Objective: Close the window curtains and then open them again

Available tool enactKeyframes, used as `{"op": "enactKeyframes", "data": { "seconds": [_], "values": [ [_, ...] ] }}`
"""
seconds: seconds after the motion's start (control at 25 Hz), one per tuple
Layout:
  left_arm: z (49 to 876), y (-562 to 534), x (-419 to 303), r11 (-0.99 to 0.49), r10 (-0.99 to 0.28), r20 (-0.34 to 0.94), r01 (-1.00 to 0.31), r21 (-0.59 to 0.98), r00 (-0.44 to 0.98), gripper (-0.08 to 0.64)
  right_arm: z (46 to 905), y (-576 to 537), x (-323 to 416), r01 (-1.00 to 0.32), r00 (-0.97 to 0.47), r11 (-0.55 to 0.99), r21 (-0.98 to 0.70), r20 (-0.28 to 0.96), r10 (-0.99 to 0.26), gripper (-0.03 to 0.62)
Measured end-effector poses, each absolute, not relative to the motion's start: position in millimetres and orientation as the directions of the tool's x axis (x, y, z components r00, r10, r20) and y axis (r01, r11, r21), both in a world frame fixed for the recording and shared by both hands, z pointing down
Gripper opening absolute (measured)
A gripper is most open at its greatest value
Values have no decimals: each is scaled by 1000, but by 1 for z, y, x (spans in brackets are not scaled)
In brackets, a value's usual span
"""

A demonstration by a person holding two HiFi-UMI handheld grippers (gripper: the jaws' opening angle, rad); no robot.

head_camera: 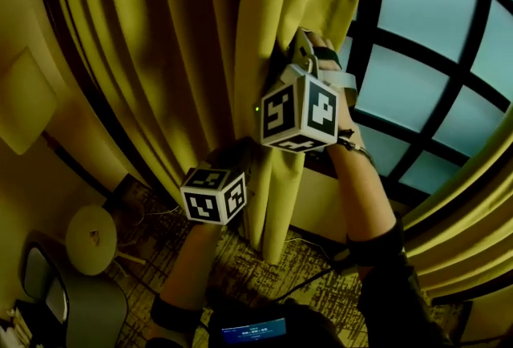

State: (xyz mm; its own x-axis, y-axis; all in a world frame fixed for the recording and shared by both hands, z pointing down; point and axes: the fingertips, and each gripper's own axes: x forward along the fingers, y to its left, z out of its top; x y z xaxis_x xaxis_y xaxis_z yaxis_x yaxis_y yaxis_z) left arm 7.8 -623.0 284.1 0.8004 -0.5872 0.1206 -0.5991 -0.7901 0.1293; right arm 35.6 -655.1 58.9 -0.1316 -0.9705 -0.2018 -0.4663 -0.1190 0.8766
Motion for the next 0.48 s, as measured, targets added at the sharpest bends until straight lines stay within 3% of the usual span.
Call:
{"op": "enactKeyframes", "data": {
  "seconds": [0.48],
  "values": [
    [285, -704, -102, -769, -604, 109, -614, 179, 789, 4, 64, -743, -63, -413, -101, -97, 905, -151, -983, 78]
  ]
}}
